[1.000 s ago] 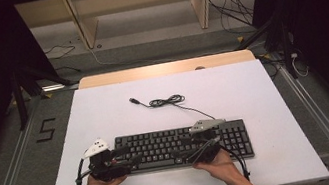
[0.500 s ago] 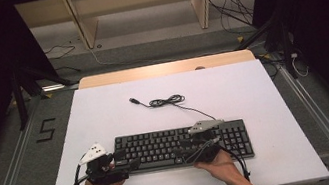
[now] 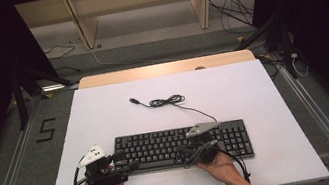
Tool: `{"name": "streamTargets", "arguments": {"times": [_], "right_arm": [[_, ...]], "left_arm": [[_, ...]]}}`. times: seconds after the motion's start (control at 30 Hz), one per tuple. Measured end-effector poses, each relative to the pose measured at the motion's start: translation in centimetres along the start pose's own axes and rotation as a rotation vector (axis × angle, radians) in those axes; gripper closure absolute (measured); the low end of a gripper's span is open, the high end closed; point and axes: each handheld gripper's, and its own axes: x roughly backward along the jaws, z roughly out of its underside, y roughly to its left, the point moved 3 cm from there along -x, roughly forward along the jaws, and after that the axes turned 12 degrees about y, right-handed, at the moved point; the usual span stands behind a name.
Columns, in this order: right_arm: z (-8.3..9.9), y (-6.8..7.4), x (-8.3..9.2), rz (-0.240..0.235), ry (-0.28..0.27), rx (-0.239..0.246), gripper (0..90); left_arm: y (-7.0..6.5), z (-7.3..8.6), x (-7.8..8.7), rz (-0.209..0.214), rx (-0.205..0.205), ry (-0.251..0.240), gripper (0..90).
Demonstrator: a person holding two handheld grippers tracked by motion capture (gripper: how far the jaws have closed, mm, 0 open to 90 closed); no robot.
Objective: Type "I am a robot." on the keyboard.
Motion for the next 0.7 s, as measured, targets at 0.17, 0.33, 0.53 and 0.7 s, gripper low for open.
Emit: {"name": "streamTargets", "arguments": {"times": [0.17, 0.33, 0.53, 0.7], "right_arm": [[0.12, 0.00, -0.32, 0.001, 0.014, 0.006, 90.0], [0.19, 0.13, -0.59, 0.002, 0.028, 0.007, 90.0], [0.23, 0.07, -0.79, 0.008, 0.036, 0.004, 90.0], [0.29, -0.02, -0.98, 0.013, 0.043, 0.007, 90.0]], "left_arm": [[-0.04, 0.12, 0.15, -0.001, -0.004, -0.002, 26.9], [-0.06, 0.23, 0.25, -0.007, -0.004, -0.005, 26.8], [-0.07, 0.32, 0.29, -0.008, -0.007, -0.002, 26.8], [-0.12, 0.37, 0.32, -0.007, -0.008, 0.000, 26.7]]}}
